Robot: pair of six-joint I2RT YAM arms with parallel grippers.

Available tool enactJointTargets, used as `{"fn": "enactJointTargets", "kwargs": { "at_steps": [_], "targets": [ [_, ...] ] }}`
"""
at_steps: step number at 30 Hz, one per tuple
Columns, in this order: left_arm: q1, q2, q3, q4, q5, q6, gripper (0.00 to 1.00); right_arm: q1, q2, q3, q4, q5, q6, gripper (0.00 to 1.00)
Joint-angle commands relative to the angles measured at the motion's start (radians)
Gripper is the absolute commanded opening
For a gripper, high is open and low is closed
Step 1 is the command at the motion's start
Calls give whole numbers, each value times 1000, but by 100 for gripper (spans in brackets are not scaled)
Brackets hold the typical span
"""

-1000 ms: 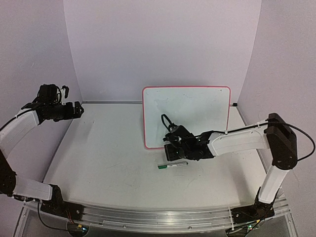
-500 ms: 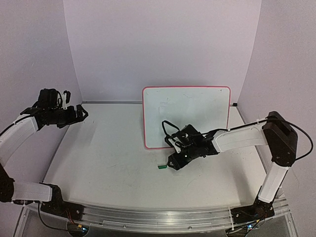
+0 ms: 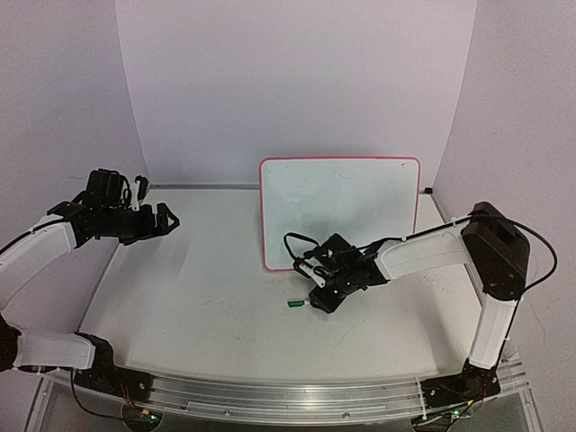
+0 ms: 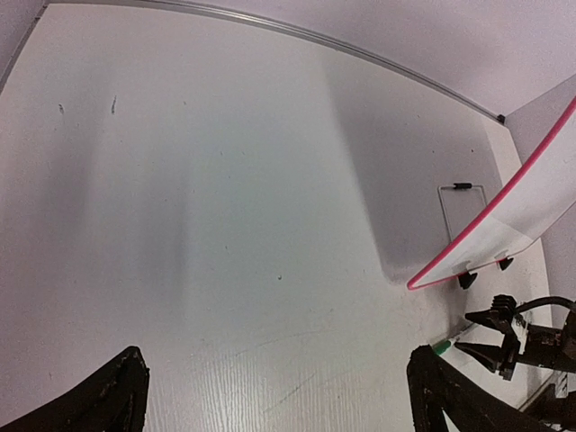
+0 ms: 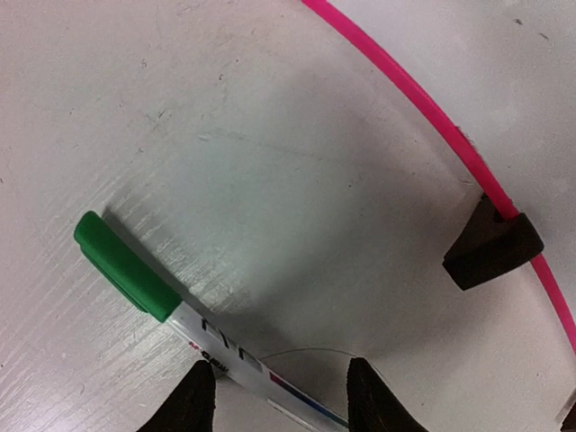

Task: Write a sentence on the whiteboard
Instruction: Pick up the whiteboard marker from the center of the board.

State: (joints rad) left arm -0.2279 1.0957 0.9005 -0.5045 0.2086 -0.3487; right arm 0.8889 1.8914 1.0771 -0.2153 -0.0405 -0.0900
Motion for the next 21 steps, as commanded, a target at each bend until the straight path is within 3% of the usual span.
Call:
{"fn": "enactJointTargets", "kwargs": {
  "at_steps": [1, 5, 12, 21],
  "targets": [
    [-26, 28, -9, 50, 24, -34, 99, 16, 50, 31, -29, 39, -61, 43],
    [-33, 17, -40, 88, 76, -52, 99, 22, 62, 46, -29, 14, -76, 34],
    [-59, 10, -97, 129, 215, -79, 99, 62, 68, 71, -18, -19, -81, 2],
    [-152, 9, -157, 172, 379, -223, 99, 111, -72, 64, 20, -24, -29, 0]
  ]
}}
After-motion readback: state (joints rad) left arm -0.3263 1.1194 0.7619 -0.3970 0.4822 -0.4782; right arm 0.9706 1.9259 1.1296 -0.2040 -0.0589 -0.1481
